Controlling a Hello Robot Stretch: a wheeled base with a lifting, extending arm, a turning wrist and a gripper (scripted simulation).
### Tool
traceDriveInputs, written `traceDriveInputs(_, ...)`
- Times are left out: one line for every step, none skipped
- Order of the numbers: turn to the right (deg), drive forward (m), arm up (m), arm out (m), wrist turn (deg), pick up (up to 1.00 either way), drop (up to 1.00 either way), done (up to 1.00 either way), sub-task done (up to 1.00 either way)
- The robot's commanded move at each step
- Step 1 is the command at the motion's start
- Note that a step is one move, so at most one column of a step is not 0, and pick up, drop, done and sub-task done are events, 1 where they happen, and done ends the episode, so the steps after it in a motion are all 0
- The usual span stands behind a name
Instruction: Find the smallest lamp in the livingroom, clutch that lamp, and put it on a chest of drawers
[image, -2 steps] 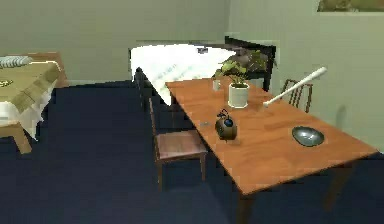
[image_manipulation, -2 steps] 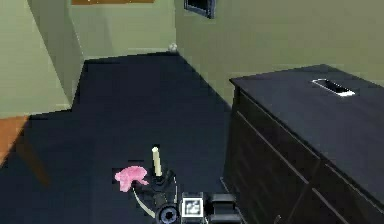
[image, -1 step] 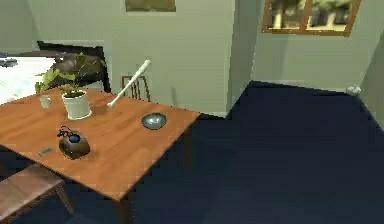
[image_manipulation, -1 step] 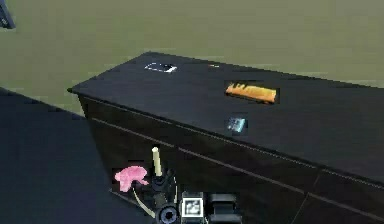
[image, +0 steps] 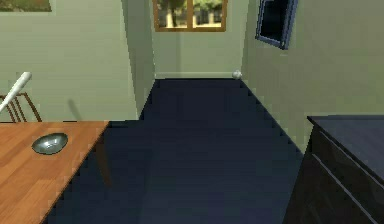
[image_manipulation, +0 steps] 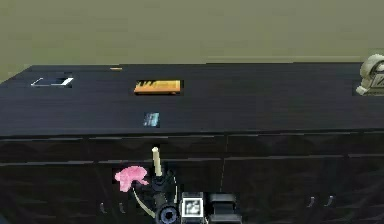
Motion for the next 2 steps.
traceDriveInputs(0.0,0.0,0.16,0.0,0.0,0.0,0.0,0.0,0.0)
traceDriveInputs(0.0,0.0,0.0,0.42,0.0,0.0,0.0,0.0,0.0)
